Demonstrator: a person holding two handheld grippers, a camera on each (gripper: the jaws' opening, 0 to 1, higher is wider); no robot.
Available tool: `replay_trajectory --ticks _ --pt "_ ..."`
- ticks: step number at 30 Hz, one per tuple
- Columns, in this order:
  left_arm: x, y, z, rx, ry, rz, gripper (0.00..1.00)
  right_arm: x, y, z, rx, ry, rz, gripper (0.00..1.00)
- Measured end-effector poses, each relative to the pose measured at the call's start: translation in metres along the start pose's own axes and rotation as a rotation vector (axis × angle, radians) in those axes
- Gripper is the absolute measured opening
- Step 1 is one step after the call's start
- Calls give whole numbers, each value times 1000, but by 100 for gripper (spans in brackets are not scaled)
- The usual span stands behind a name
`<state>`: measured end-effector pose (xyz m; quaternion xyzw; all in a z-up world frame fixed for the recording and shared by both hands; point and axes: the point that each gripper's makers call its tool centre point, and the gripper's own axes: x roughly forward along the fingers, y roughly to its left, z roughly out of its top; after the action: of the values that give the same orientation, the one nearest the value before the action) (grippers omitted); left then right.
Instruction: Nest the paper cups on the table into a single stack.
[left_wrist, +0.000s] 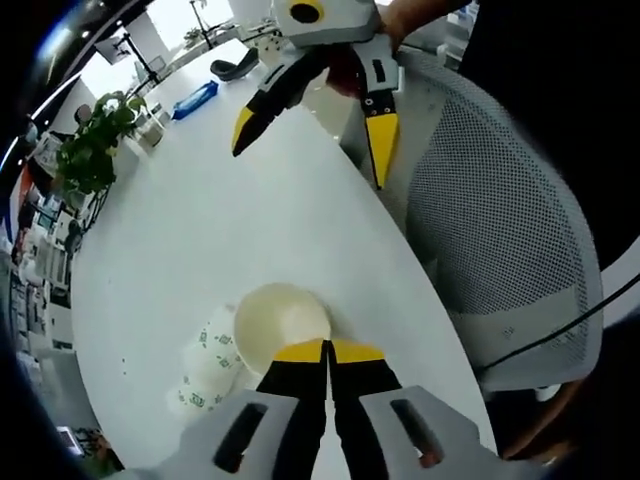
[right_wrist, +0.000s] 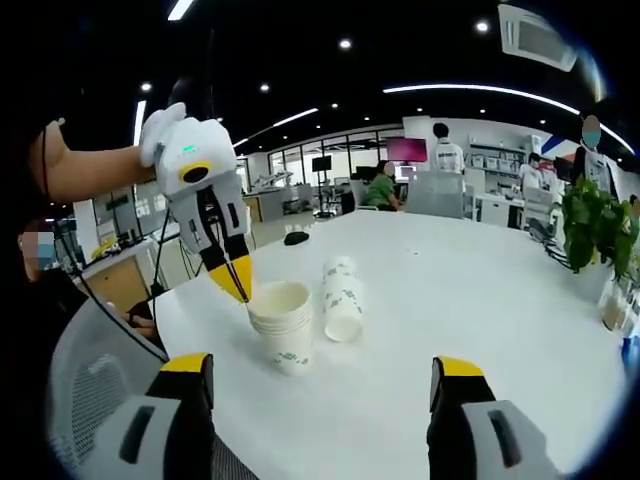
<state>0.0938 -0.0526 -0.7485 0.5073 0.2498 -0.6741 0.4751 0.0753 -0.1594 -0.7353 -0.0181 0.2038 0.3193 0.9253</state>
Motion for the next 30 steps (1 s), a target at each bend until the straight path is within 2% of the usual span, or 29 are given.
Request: replay_trajectory --ticks 6,16,20,23,26,30 --pt "2 -1 5 0 -20 -12 0 -1 -3 1 6 -4 -12 90" --pt "-4 2 2 -35 -39 -4 0 -1 -3 2 6 -7 -15 90" --pt "-15 9 11 -105 -128 30 0 -1 -2 2 5 -7 -14 90" --pt "-23 19 12 -147 -174 70 5 -1 -2 2 8 -4 -13 90" --pt "-31 30 15 -225 -246 109 10 -1 -2 1 10 -4 -14 90" --pt "-37 39 13 -276 -290 150 16 -1 -2 2 15 -6 -18 90"
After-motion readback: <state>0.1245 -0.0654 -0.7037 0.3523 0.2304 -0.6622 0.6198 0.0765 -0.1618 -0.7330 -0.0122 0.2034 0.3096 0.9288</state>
